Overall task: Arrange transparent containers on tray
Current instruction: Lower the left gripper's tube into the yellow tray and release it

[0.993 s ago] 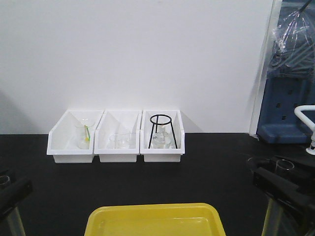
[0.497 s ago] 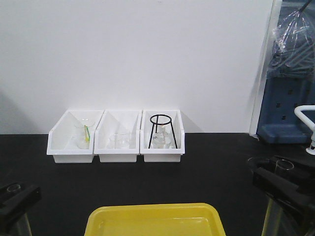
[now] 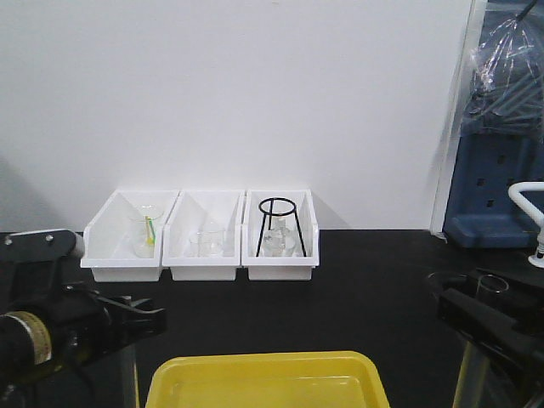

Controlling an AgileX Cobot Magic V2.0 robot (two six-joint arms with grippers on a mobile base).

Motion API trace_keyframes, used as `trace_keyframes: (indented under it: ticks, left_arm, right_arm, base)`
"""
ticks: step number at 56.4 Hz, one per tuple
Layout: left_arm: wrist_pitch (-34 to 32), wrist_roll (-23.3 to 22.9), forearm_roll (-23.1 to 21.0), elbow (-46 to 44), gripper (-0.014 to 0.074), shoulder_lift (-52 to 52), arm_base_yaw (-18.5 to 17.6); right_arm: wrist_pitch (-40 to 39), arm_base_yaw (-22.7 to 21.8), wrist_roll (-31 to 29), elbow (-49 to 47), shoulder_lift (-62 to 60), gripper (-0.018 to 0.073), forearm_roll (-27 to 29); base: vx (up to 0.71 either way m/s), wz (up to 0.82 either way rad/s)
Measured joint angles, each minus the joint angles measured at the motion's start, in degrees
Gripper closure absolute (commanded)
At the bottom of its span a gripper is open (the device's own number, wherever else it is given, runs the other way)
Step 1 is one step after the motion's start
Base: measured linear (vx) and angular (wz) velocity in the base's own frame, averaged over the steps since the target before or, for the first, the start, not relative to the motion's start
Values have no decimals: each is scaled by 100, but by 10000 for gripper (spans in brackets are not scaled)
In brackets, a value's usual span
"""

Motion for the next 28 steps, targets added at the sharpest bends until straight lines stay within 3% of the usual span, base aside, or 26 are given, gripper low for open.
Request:
trace_keyframes:
  ticks: [9,28]
  left_arm:
    - [11,63,-488,-29,603,668,0]
    - [42,726,-540,-60,603,1313,-49]
  right_arm:
    - [0,0,0,0,0,571,0]
    - [72,0,0,0,0,571,0]
  base:
    - [0,0]
    - [0,0]
